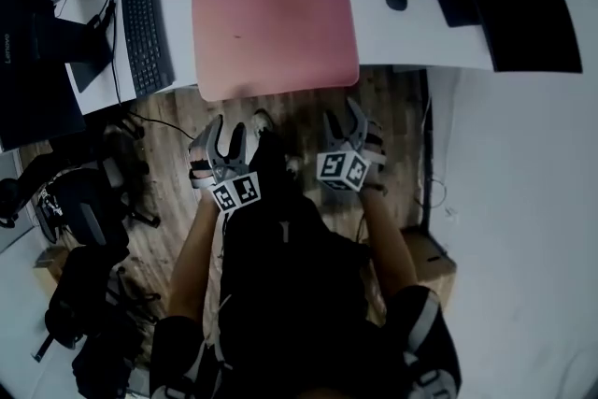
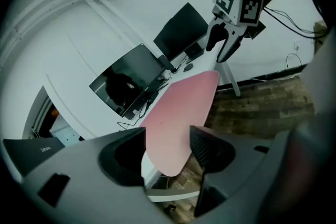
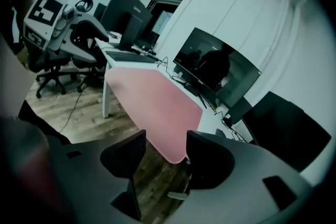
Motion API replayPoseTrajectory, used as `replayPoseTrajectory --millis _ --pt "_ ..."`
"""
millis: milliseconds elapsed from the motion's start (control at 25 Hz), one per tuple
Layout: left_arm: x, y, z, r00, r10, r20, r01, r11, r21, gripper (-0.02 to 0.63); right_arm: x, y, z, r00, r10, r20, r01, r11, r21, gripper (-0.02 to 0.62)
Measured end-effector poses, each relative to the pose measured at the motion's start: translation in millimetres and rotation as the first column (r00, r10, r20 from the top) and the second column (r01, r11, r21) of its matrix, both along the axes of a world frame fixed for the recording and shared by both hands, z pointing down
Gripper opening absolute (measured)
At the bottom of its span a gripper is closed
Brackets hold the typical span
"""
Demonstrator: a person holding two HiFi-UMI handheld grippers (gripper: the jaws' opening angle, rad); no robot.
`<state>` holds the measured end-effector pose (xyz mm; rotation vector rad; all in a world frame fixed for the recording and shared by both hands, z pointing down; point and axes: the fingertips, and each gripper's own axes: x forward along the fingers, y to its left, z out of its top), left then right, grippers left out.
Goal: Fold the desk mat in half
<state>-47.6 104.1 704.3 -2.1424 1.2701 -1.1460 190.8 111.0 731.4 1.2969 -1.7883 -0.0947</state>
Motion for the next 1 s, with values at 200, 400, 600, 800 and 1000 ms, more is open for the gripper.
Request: replayPoseTrajectory --millis 200,400,600,800,1000 --pt "-9 -19 57 0.995 -0.02 0.093 0.021 1.0 -0.013 0.253 2 -13 47 0.972 -0.054 -0.23 0.051 0.999 -0.018 0.239" --pt "-14 -37 97 0.984 -0.033 0.175 0.031 0.999 0.014 0.267 3 -33 81 0.927 -0.075 -0.369 0.087 0.996 0.015 0.256" --pt "-18 -49 124 0.964 -0.024 0.265 0.014 0.999 0.041 0.275 7 -49 101 0.91 -0.047 -0.411 0.073 0.996 0.049 0.27" --pt "-20 -68 131 0.934 0.006 0.356 -0.055 0.99 0.128 0.275 6 -63 110 0.901 -0.028 -0.432 0.066 0.995 0.073 0.273" --pt "-25 -85 124 0.937 -0.042 0.346 -0.017 0.986 0.166 0.273 11 -69 112 0.895 -0.007 -0.446 0.049 0.995 0.081 0.272"
